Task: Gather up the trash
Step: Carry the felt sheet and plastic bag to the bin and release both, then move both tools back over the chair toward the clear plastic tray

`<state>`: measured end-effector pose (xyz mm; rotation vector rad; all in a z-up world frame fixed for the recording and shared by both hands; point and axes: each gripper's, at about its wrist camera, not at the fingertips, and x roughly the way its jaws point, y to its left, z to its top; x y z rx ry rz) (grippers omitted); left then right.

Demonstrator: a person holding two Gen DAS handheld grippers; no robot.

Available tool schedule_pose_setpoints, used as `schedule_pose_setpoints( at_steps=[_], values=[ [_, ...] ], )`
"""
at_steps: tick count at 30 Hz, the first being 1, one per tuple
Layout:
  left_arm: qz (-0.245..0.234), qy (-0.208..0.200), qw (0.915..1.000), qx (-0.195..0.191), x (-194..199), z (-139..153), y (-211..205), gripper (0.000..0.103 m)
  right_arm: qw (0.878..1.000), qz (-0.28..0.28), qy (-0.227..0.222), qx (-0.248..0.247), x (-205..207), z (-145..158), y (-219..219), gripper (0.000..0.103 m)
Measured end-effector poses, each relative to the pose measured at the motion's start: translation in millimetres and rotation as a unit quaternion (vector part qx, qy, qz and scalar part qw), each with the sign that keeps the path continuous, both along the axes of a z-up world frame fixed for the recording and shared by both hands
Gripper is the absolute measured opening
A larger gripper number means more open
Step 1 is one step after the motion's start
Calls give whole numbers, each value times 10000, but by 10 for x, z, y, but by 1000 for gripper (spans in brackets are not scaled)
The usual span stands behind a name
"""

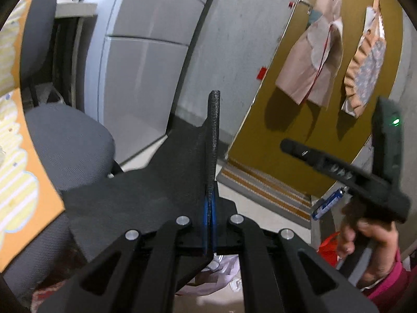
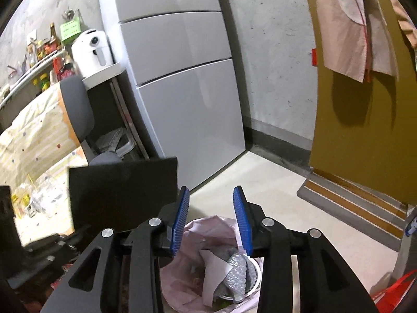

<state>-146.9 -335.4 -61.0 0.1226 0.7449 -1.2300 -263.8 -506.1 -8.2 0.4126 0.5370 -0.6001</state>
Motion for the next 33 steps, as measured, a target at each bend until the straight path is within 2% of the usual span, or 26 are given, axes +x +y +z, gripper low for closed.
schedule_pose_setpoints(
  at_steps=[4, 5, 6, 8, 13, 16, 19, 23, 26, 29, 33],
  values=[
    [-160, 60, 9995, 258, -28, -178, -242, 1, 9999, -37, 20, 115, -22, -73, -53, 37],
    [-216, 145, 9990, 355, -27, -237, -314, 10, 9999, -44, 33, 138, -19, -86, -53, 38],
    [-305, 251, 9981, 463, -27, -290, -374, 28, 9998, -58, 32, 160, -25, -100, -69, 38],
    [-395, 380, 9970, 554, -27, -378, -404, 46, 9998, -77, 26, 200, -33, -110, -87, 38],
    [-458, 344, 9970, 515, -16, -364, -288, 46, 9998, -94, 15, 166, -37, -107, -92, 39],
    [-422, 284, 9979, 408, 11, -241, -146, 46, 9999, -28, 27, 137, 3, -100, -60, 39],
    [-256, 59, 9991, 343, 48, -104, -21, 46, 9999, 84, 33, 129, 56, -90, -3, 39],
    [195, -110, 9995, 233, 188, 91, 268, 46, 9995, 300, 34, 99, 158, -50, 112, 39],
    [677, -320, 9968, 265, 289, 174, 522, 50, 9986, 533, 6, -7, 255, 20, 243, 39],
    [1150, -511, 9914, 356, 391, 213, 791, 51, 9970, 766, -48, -62, 349, 76, 359, 41],
    [1703, -508, 9831, 432, 558, 228, 1158, 51, 9930, 1169, -148, -82, 497, 131, 545, 42]
  ],
)
